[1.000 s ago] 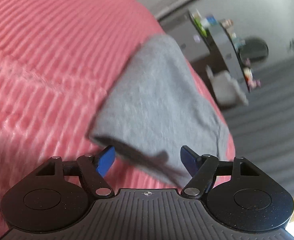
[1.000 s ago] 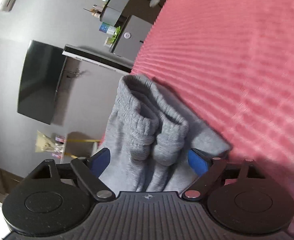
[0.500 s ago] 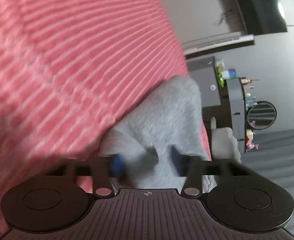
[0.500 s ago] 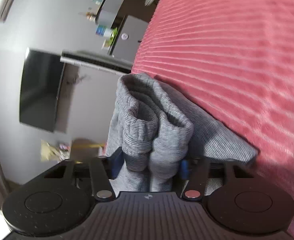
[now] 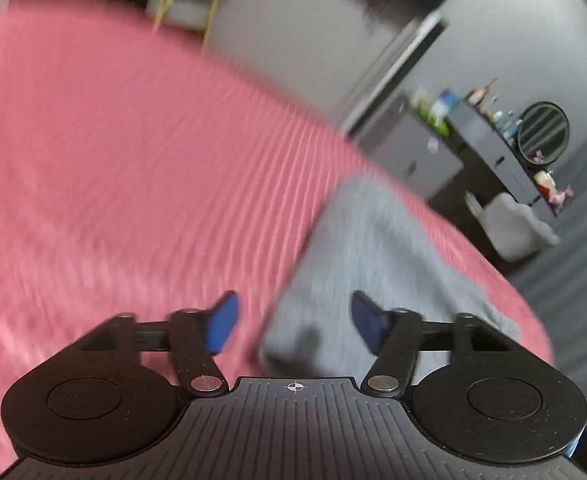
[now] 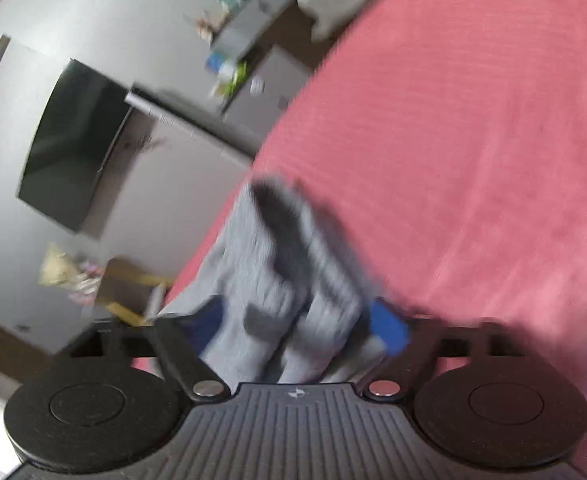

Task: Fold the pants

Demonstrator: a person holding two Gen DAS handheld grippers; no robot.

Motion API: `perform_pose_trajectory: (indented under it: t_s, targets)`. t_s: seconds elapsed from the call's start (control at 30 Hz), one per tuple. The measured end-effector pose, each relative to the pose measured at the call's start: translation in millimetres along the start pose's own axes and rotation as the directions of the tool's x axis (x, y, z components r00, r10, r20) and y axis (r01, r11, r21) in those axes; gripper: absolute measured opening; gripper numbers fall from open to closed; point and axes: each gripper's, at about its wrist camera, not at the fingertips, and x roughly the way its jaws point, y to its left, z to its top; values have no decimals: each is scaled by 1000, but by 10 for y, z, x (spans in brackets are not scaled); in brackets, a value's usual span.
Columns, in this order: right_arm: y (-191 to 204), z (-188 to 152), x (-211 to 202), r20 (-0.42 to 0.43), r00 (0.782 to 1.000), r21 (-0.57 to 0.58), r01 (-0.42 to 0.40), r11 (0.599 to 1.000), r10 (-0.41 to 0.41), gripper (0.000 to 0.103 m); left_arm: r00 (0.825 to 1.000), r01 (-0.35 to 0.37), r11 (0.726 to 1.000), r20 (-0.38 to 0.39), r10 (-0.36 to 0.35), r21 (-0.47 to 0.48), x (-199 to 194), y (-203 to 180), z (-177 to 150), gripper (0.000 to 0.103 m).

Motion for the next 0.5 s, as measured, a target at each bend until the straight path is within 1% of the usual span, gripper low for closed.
perform_pose_trajectory:
  t_s: [0.03, 0.07, 0.1, 0.13, 0.17, 0.2, 0.23, 0.27, 0.3, 0.33, 0.37, 0.4, 0.43, 0.47, 0.5]
  targets:
    - [33, 7, -42, 30, 999, -48, 18, 999, -16, 89, 999, 15, 999, 31, -16, 44, -17, -103, 71, 76]
    - [55, 1, -54, 42, 999, -91, 28, 995, -25, 89, 999, 36, 996, 36, -39, 77, 6, -192, 123, 78]
    - [66, -28, -32, 34, 999, -116, 34, 993, -30, 89, 998, 52, 991, 27, -56, 122, 67, -311, 175, 80]
    - [58, -74, 8, 22, 999, -120, 32, 992, -30, 89, 998, 53, 982, 20, -57, 183, 155, -444, 213, 81]
    - [47, -141, 59, 9, 999, -118, 35, 992, -34, 89, 999, 33, 965, 19, -40, 260, 269, -597, 237, 82]
    - [42, -201, 142, -26, 998, -120, 54, 991, -58, 89, 1000, -7, 941, 18, 1, 337, 400, -748, 238, 82]
    - [57, -219, 182, -38, 997, -127, 66, 990, -72, 90, 998, -55, 910, 13, 54, 412, 562, -888, 229, 82]
    - [87, -215, 173, -26, 997, -144, 73, 987, -78, 90, 994, -102, 871, 17, 107, 480, 728, -1009, 214, 82]
    - [124, -207, 163, -10, 997, -167, 75, 983, -77, 91, 989, -144, 838, 37, 147, 527, 877, -1096, 196, 82]
    - [134, -208, 160, -8, 997, -175, 79, 981, -82, 91, 983, -174, 811, 49, 177, 558, 1015, -1157, 186, 81]
    - [114, -214, 168, -9, 996, -168, 84, 982, -86, 94, 975, -207, 791, 55, 215, 575, 1166, -1205, 190, 81]
    - [72, -224, 173, -17, 996, -150, 80, 985, -84, 96, 971, -222, 789, 53, 234, 574, 1286, -1203, 203, 80]
    - [45, -213, 190, -27, 997, -128, 71, 989, -75, 97, 971, -222, 798, 48, 236, 561, 1368, -1210, 238, 82]
    - [4, -194, 197, -33, 997, -109, 59, 992, -63, 97, 971, -220, 816, 36, 238, 535, 1458, -1203, 286, 82]
    - [-34, -189, 217, -39, 998, -98, 46, 994, -50, 98, 970, -217, 834, 18, 242, 507, 1540, -1212, 337, 85]
